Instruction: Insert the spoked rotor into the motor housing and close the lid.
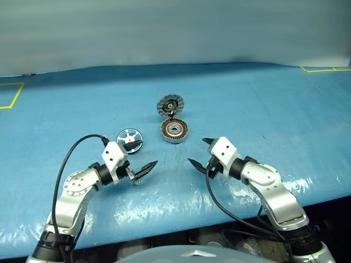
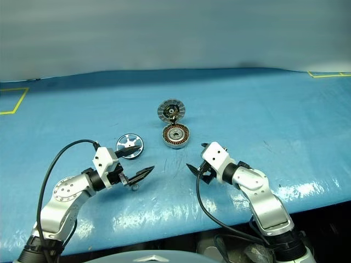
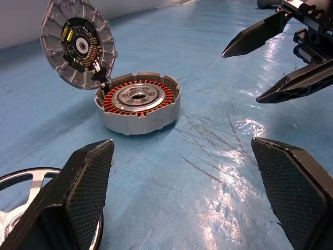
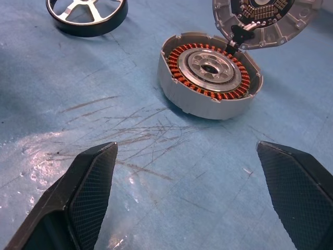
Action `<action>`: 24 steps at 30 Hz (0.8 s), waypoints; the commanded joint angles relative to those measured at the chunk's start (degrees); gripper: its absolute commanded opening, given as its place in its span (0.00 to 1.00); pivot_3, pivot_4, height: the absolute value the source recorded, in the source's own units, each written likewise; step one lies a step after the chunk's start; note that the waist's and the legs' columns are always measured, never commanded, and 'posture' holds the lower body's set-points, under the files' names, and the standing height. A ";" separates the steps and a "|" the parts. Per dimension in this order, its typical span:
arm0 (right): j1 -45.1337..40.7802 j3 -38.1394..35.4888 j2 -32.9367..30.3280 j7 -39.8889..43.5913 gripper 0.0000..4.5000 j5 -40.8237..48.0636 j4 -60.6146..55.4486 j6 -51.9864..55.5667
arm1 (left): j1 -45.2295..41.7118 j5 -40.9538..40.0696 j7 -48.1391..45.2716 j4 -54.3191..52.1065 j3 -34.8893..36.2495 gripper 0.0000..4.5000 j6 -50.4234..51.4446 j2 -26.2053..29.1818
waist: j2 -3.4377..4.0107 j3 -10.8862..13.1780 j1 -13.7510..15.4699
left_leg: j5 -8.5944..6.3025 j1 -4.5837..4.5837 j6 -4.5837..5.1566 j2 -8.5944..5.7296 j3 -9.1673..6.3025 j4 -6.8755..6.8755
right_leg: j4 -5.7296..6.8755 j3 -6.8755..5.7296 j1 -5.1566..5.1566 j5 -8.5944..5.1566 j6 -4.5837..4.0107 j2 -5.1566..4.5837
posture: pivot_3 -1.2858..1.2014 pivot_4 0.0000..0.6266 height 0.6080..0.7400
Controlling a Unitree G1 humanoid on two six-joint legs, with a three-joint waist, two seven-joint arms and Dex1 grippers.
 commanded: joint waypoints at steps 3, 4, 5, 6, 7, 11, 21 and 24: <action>-1.25 -0.29 -0.42 -0.30 1.00 -0.38 -0.26 -0.97 | -0.19 0.63 -0.47 0.35 0.59 1.00 -2.50 0.01 | 0.00 0.00 0.00 | 0.00 0.00 0.00 0.00 0.00 0.00 | 0.00 0.00 0.00 0.00 0.00 0.00 | 0.52 0.24 1.00; -1.38 -0.28 -0.45 -0.27 1.00 -0.40 -0.13 -0.98 | -0.24 0.50 -0.60 0.53 0.61 1.00 -2.59 -0.06 | 0.00 0.00 0.00 | 0.00 0.00 0.00 0.00 0.00 0.00 | 0.00 0.00 0.00 0.00 0.00 0.00 | 0.52 0.24 1.00; -1.49 -0.21 -0.52 -0.24 1.00 -0.51 -0.03 -1.08 | -0.31 0.86 -0.54 0.68 0.58 1.00 -2.94 -0.01 | 0.00 0.00 0.00 | 0.00 0.00 0.00 0.00 0.00 0.00 | 0.00 0.00 0.00 0.00 0.00 0.00 | 0.52 0.24 1.00; -1.56 -0.18 -0.56 -0.18 1.00 -0.51 0.05 -1.12 | -0.33 1.09 -0.54 0.77 0.57 1.00 -3.20 0.04 | 0.00 0.00 0.01 | 0.00 0.00 0.00 0.00 0.00 0.00 | 0.00 0.00 0.00 0.01 0.01 0.00 | 0.52 0.24 1.00; -1.63 -0.15 -0.56 -0.16 1.00 -0.49 0.13 -1.13 | -0.36 1.20 -0.56 0.87 0.58 1.00 -3.36 0.04 | 0.00 0.00 0.00 | 0.00 0.00 0.00 0.00 0.00 0.00 | 0.00 0.00 0.00 0.01 0.01 0.00 | 0.52 0.24 1.00; -1.90 -0.27 -0.30 -0.31 1.00 -0.45 0.62 -1.50 | -0.42 1.33 -0.61 0.84 0.58 1.00 -3.51 0.06 | 0.00 0.00 0.01 | 0.00 0.00 0.00 0.00 0.00 0.00 | 0.00 0.00 0.00 0.02 0.02 0.00 | 0.52 0.24 1.00; -4.81 0.32 -0.71 0.50 1.00 -0.95 1.95 -1.64 | -0.71 1.68 -0.28 0.84 0.81 1.00 -3.55 -0.16 | 0.00 0.00 -0.02 | 0.00 0.00 0.00 0.00 0.00 0.00 | 0.00 0.00 0.00 0.02 0.03 0.00 | 0.52 0.24 1.00; -6.51 -0.01 -0.29 1.01 1.00 -0.04 3.13 -1.25 | -0.83 1.74 0.07 0.94 0.90 1.00 -3.76 -0.49 | 0.00 0.00 -0.02 | 0.00 0.00 0.00 0.00 0.00 0.01 | 0.00 0.00 0.00 0.02 0.03 0.00 | 0.52 0.24 1.00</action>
